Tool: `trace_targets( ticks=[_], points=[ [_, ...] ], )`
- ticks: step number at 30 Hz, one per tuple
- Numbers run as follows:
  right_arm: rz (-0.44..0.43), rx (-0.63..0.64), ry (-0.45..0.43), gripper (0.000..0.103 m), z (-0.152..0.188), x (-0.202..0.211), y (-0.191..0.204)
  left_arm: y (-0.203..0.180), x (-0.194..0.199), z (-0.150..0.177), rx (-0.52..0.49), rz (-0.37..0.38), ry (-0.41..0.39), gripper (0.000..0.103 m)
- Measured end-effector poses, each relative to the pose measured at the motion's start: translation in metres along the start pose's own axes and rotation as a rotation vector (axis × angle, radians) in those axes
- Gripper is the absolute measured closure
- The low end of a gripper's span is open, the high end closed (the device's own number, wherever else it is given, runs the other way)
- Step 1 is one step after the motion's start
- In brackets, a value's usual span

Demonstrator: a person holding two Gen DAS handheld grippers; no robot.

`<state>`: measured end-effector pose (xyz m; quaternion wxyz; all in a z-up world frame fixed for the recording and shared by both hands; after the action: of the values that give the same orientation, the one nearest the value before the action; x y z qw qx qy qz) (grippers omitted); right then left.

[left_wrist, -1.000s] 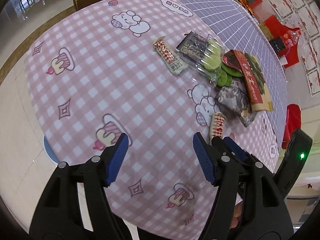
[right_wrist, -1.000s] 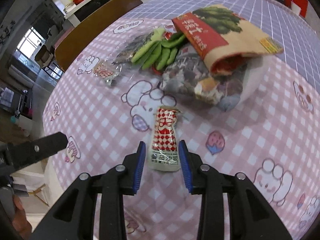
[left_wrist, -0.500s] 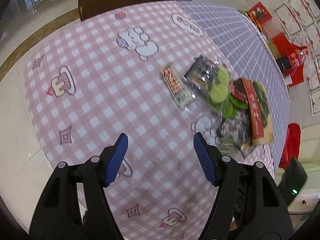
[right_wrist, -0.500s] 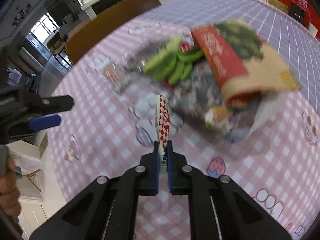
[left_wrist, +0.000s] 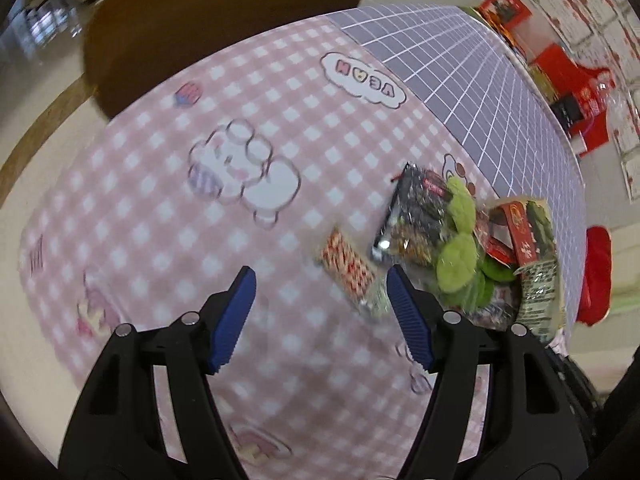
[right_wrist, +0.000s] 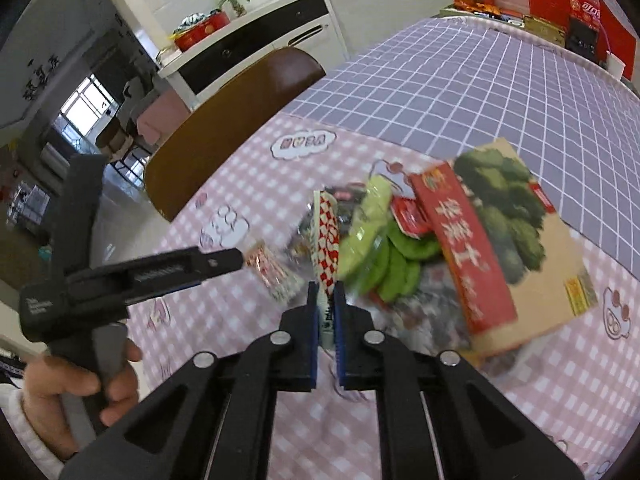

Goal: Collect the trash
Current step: 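Grasp the red-white sauce packet with the right tool while the left tool grasps a small wrapper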

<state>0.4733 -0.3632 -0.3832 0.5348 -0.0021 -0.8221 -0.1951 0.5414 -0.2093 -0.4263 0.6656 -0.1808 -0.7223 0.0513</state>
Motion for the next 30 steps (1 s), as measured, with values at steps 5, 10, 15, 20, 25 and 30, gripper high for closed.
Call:
trace_targets(
  ticks=[5,10,15,20,25,30],
  points=[
    [-0.001,-0.044,0.002,0.096,-0.016,-0.016,0.01,-0.007,-0.018,-0.013,-0.089,0.015,0.051,0.046],
    [-0.004,-0.053,0.014,0.096,-0.024,-0.028,0.016,-0.008,-0.031,-0.016,-0.127,0.018,0.085,0.064],
    [-0.004,-0.058,0.022,0.096,-0.027,-0.034,0.019,-0.008,-0.037,-0.018,-0.155,0.02,0.091,0.073],
    [-0.012,-0.054,0.03,0.096,-0.027,-0.036,0.02,-0.008,-0.034,-0.017,-0.17,0.016,0.064,0.09],
    [-0.035,-0.029,0.037,0.096,-0.024,-0.034,0.026,0.002,-0.016,-0.012,-0.126,0.006,0.017,0.094],
    [-0.075,0.025,0.048,0.096,-0.015,-0.027,0.041,0.024,0.013,-0.002,-0.053,-0.029,-0.048,0.094]
  ],
)
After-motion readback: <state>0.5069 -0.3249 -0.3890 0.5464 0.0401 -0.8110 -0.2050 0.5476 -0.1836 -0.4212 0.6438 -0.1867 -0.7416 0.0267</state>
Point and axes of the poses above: each gripper's, at about its wrist camera, not at the fingertips, and x roughly against the way its jaws point, y to its left, z to its underside, the point moved 10 cm from there along -x, roughly the way its jaws point, and after that the axes turned 9 degrees about y, right-handed, at the moved point
